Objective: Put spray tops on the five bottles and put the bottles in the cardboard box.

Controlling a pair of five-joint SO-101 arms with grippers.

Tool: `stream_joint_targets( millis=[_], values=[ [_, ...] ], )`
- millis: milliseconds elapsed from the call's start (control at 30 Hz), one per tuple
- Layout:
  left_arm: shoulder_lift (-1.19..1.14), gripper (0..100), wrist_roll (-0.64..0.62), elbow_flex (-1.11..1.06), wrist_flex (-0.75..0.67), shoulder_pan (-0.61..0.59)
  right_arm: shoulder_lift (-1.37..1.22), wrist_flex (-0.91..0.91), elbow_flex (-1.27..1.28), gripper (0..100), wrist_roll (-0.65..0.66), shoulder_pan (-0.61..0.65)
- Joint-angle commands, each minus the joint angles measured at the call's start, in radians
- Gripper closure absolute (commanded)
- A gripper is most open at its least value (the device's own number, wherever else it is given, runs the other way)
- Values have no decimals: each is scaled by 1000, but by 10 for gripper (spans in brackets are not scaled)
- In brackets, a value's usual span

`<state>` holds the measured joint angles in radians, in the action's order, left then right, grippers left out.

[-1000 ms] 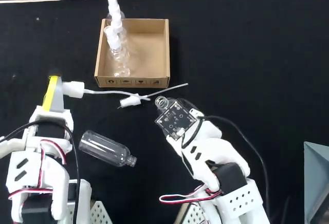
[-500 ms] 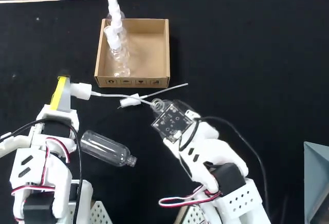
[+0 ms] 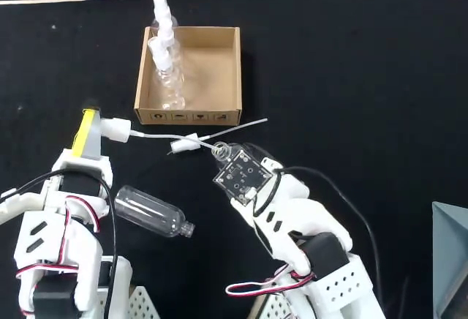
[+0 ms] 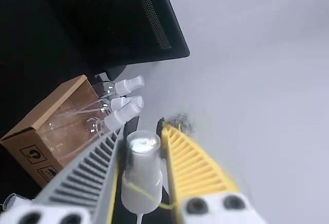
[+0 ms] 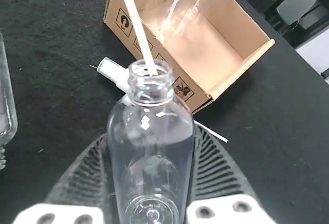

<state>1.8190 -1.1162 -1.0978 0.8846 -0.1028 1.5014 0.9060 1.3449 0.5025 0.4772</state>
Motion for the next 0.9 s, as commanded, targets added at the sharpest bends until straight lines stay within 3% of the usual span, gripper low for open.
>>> stream_joint_targets(
  millis=[0,867],
  values=[
    [3,972,2,10,-20,12,19,-20,-5,988,3,17],
    [3,972,98,-28,-23,166,19,-20,-5,988,3,17]
  ],
)
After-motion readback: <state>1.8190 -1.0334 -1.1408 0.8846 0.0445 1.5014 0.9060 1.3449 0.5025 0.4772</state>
